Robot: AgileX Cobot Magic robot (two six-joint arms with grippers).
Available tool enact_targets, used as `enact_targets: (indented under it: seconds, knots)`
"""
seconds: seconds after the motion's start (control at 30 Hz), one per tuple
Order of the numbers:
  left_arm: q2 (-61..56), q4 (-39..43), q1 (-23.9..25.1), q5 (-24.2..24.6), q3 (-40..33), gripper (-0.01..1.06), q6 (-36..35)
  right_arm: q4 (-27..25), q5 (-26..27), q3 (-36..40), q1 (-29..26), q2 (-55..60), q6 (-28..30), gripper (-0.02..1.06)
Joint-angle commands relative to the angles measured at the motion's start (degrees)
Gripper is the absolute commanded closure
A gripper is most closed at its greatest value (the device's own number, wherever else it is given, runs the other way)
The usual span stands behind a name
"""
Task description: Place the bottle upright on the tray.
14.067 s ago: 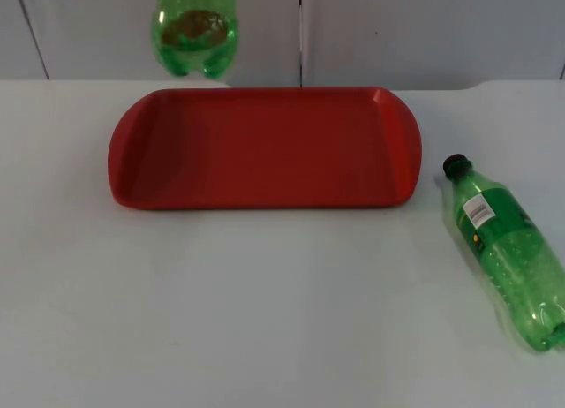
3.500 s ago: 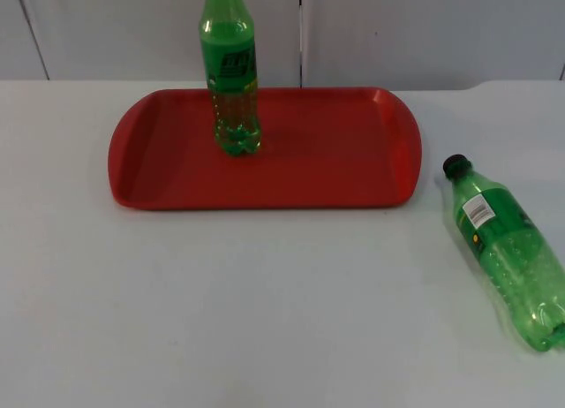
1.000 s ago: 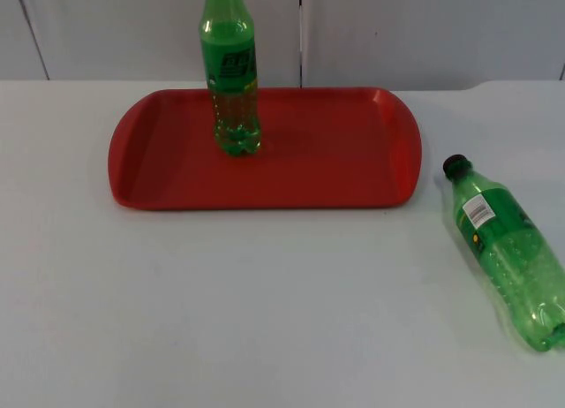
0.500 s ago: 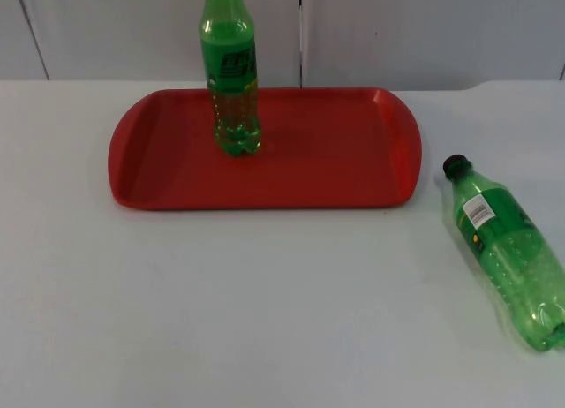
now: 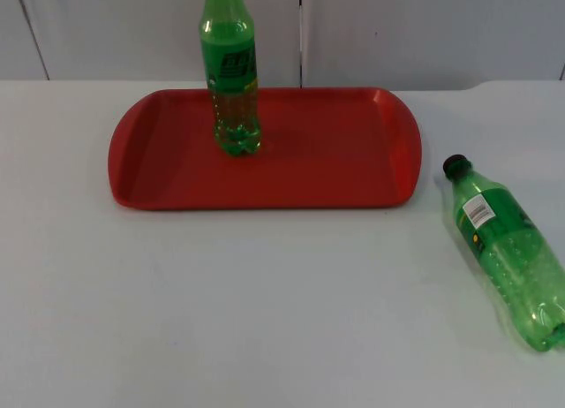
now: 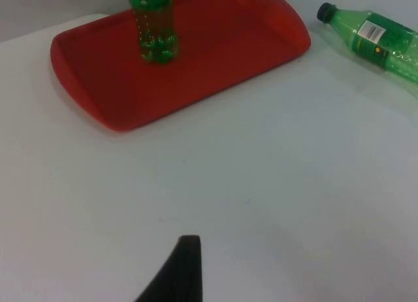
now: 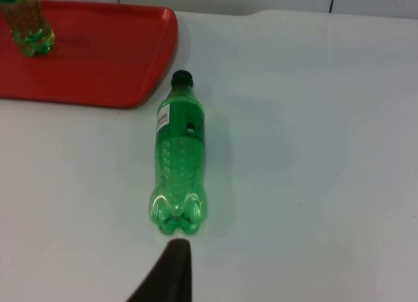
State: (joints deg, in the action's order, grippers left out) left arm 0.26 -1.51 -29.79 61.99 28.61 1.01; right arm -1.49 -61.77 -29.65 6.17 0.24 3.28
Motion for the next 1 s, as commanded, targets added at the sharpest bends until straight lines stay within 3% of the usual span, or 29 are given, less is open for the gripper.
enact_targets:
  seconds: [0.0, 0.23, 0.53, 0.97]
  knots:
    - [-0.26, -0.72, -0.12, -0.30, -0.31, 0.00, 0.08, -0.22, 0.61, -0.44, -0.26, 0.74, 0.18, -0.01]
    - [-0.26, -0.62, -0.12, -0.30, -0.31, 0.00, 0.08, -0.59, 5.25, -3.45, -0.26, 8.93, 0.18, -0.01]
    - [-0.26, -0.62, -0.12, -0.40, -0.31, 0.00, 0.08, -3.59, 11.81, -12.90, -0.26, 31.55, 0.18, -0.01]
    - [-0.26, -0.62, -0.12, -0.40, -0.31, 0.00, 0.08, -7.14, 11.61, -30.88, -0.26, 64.49, 1.16, -0.01]
